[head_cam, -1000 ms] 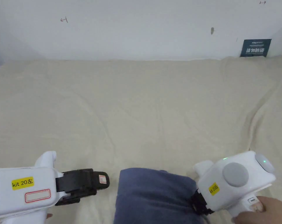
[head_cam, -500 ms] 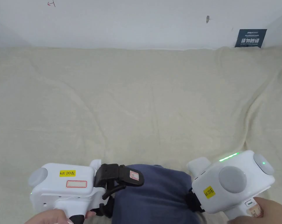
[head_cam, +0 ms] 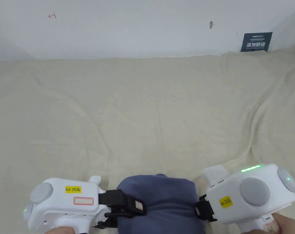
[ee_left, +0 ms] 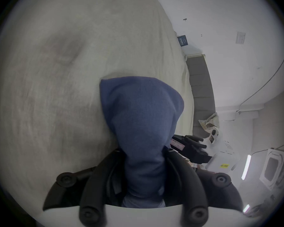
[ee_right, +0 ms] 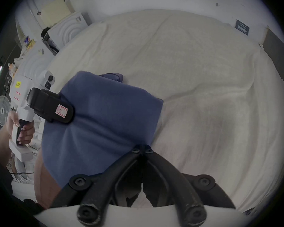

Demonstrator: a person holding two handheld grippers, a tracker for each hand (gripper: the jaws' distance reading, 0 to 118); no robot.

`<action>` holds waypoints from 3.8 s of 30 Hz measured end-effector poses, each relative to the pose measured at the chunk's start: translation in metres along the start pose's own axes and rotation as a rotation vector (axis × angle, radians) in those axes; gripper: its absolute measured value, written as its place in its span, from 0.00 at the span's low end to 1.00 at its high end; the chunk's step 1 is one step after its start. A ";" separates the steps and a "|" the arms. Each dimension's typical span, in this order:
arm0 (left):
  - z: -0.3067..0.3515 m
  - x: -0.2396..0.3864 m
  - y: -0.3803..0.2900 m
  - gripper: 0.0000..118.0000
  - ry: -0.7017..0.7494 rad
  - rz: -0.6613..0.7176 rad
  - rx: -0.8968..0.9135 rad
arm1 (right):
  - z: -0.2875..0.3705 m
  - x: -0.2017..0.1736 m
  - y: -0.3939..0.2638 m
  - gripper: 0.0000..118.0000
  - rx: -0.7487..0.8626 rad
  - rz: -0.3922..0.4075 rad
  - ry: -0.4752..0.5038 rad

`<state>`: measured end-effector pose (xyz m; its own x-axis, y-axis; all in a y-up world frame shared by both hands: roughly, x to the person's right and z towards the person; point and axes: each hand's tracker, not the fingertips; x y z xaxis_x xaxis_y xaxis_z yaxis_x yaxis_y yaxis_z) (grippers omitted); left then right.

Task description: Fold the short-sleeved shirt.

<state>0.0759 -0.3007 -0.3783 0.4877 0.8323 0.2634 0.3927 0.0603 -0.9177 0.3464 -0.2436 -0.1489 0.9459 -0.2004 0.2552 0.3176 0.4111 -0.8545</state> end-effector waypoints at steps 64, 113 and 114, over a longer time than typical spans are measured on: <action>0.162 0.171 -0.110 0.00 0.605 -0.712 1.053 | 0.186 -0.019 -0.038 0.00 0.598 -0.117 -0.030; 0.072 0.223 -0.211 1.00 0.688 -0.960 1.414 | 0.195 -0.056 -0.105 0.85 1.239 -0.001 -0.468; 0.071 0.222 -0.210 1.00 0.697 -0.969 1.408 | 0.195 -0.056 -0.105 0.85 1.236 -0.005 -0.466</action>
<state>0.0464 -0.0895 -0.1479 0.8542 -0.0990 0.5104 0.0133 0.9855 0.1689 0.2731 -0.1022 0.0148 0.7996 0.0169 0.6003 -0.0633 0.9964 0.0563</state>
